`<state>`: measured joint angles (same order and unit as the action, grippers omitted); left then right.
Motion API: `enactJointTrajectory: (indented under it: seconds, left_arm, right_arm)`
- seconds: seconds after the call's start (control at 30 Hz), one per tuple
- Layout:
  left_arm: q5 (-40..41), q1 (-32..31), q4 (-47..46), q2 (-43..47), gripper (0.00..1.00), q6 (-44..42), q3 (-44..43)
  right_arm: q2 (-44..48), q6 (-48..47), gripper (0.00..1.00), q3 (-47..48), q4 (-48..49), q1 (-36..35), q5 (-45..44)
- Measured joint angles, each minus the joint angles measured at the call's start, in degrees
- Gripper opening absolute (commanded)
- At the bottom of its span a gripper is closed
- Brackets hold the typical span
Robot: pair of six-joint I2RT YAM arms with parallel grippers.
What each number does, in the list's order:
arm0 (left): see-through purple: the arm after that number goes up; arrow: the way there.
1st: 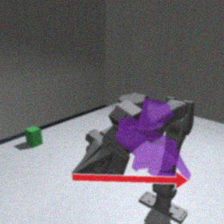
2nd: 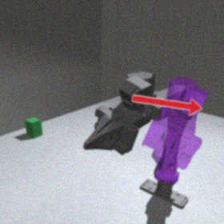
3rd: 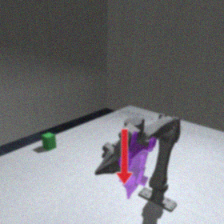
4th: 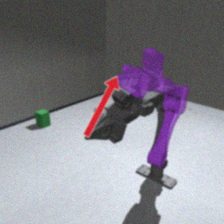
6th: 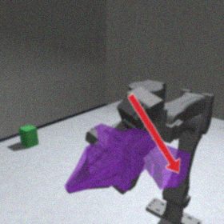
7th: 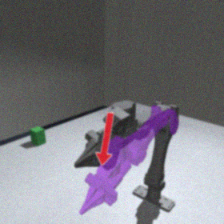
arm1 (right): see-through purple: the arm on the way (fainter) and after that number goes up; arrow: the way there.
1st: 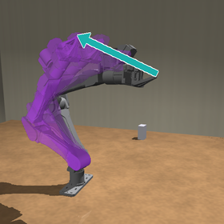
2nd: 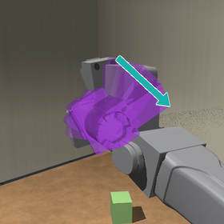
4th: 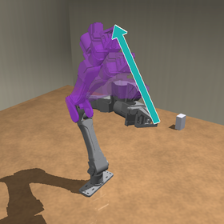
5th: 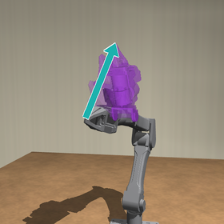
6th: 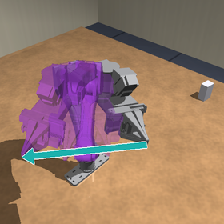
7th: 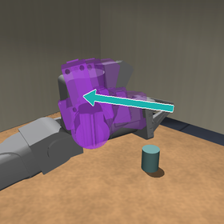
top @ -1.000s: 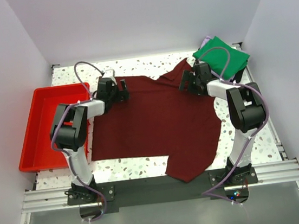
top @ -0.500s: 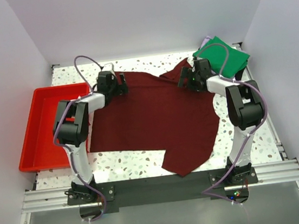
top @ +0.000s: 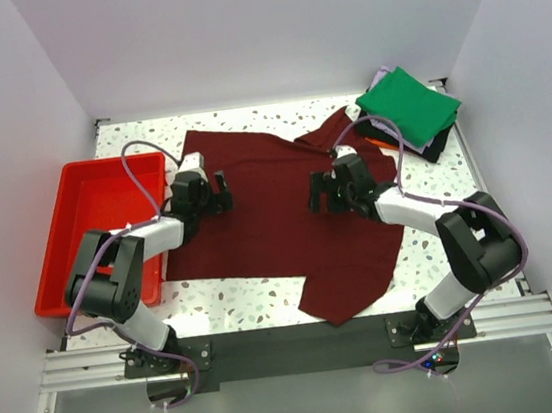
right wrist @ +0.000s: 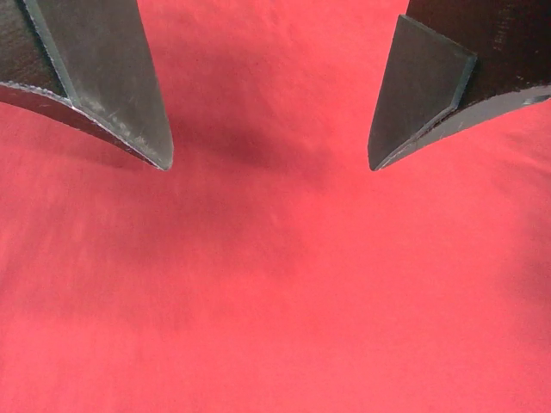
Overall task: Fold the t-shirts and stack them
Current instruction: Flatten the tshirt out
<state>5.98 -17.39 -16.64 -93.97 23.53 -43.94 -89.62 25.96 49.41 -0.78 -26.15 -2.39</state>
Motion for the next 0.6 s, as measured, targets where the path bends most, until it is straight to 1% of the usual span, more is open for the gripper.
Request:
enactJointTrajectory:
  seconds: [0.13,0.27,0.37,0.6]
  left_arm:
    - [-0.5,0.0,0.0,0.1,1.00,1.1,4.2]
    - [-0.8,0.0,-1.2,-0.2,1.00,1.4,4.7]
    - [-0.7,0.1,-3.5,-1.9,1.00,1.4,4.3]
    - [-0.5,0.1,-6.1,-7.1,1.00,1.4,-0.3]
  right_arm:
    - [0.0,1.0,0.98,-4.6,-0.2,-1.5,-1.4]
    - [-0.1,1.7,0.99,-5.4,0.0,-1.6,-3.0]
    - [-1.8,1.9,0.99,-4.8,0.1,-1.6,-4.5]
    - [-6.4,2.2,0.99,-0.6,1.2,-1.1,-7.5]
